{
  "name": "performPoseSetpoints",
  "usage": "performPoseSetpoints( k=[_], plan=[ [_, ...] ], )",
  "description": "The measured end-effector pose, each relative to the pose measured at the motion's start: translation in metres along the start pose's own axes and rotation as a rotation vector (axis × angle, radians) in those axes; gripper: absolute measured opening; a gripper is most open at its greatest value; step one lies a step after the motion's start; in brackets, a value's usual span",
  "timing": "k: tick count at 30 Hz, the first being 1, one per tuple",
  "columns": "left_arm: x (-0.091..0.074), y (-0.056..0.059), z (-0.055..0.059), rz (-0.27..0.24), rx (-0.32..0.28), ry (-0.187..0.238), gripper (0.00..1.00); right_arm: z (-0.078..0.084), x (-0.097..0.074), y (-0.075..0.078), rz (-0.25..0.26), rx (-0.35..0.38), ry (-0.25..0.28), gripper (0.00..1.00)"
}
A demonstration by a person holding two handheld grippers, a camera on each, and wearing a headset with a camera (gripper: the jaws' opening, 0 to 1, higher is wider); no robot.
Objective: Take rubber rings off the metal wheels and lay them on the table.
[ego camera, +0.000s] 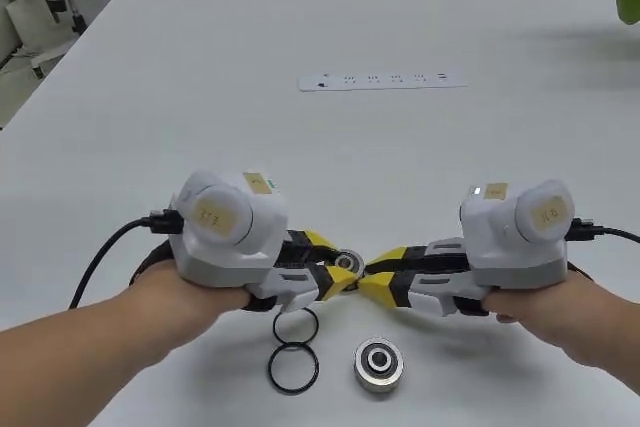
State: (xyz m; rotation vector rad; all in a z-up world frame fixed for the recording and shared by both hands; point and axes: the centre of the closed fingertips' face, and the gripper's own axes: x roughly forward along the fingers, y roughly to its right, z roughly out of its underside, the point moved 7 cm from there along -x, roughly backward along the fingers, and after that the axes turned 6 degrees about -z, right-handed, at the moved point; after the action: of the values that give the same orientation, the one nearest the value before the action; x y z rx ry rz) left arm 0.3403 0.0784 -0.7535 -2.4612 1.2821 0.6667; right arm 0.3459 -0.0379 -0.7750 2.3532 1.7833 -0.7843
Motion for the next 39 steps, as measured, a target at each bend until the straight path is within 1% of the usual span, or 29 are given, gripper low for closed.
performPoseSetpoints(
  k=[4,5,14,15,16,17,20,21,22,23,25,27,28,30,31,37,38,39],
  plan=[
    [0.0,-0.004,0.002,-0.012,-0.026,0.006,0.14,0.0,0.0,0.001,-0.005,0.007,0.003,0.1],
    [0.001,-0.004,0.002,-0.007,-0.033,0.01,0.14,0.0,0.0,0.001,-0.008,0.011,0.003,0.09],
    [0.002,-0.004,0.003,-0.024,-0.045,0.024,0.13,0.0,0.0,0.002,-0.022,0.06,0.007,0.08],
    [0.002,-0.003,0.003,-0.026,-0.046,0.025,0.13,0.0,-0.001,0.003,-0.021,0.069,0.008,0.06],
    [0.001,-0.003,0.003,-0.028,-0.046,0.026,0.13,0.001,-0.002,0.003,-0.021,0.078,0.006,0.03],
    [0.001,-0.002,0.003,-0.03,-0.045,0.028,0.13,0.0,-0.003,0.004,-0.013,0.099,0.022,0.0],
    [0.001,-0.001,0.004,-0.048,-0.048,0.034,0.13,0.0,-0.001,0.002,-0.003,0.091,0.013,0.0],
    [0.0,0.0,0.004,-0.051,-0.037,0.035,0.13,0.0,-0.001,0.002,-0.001,0.095,0.013,0.0],
    [0.0,0.0,0.003,-0.053,-0.036,0.034,0.13,0.0,-0.001,0.002,0.003,0.108,0.014,0.0],
    [-0.001,0.0,0.003,-0.057,-0.035,0.032,0.13,0.0,-0.001,0.003,0.006,0.154,0.024,0.0],
    [-0.001,0.001,0.003,-0.062,-0.026,0.028,0.13,0.002,-0.002,0.005,0.007,0.214,0.041,0.0],
    [-0.002,0.001,0.004,-0.06,-0.023,0.026,0.12,0.003,-0.004,0.005,0.006,0.252,0.056,0.0],
    [-0.002,0.001,0.004,-0.061,-0.021,0.025,0.12,0.003,-0.005,0.004,0.009,0.258,0.063,0.0],
    [-0.002,0.002,0.004,-0.063,-0.02,0.022,0.12,0.0,-0.007,0.005,0.015,0.264,0.082,0.0],
    [-0.002,0.003,0.004,-0.066,-0.018,0.019,0.12,-0.003,-0.009,0.004,0.015,0.288,0.1,0.0],
    [-0.002,0.007,0.002,-0.081,-0.003,0.001,0.12,-0.009,-0.01,-0.004,0.015,0.292,0.11,0.0],
    [-0.003,0.008,0.002,-0.078,-0.004,-0.002,0.12,-0.009,-0.009,-0.007,0.009,0.29,0.113,0.0],
    [-0.003,0.008,0.002,-0.081,-0.004,-0.005,0.12,-0.009,-0.01,-0.007,0.017,0.275,0.106,0.0]
  ],
)
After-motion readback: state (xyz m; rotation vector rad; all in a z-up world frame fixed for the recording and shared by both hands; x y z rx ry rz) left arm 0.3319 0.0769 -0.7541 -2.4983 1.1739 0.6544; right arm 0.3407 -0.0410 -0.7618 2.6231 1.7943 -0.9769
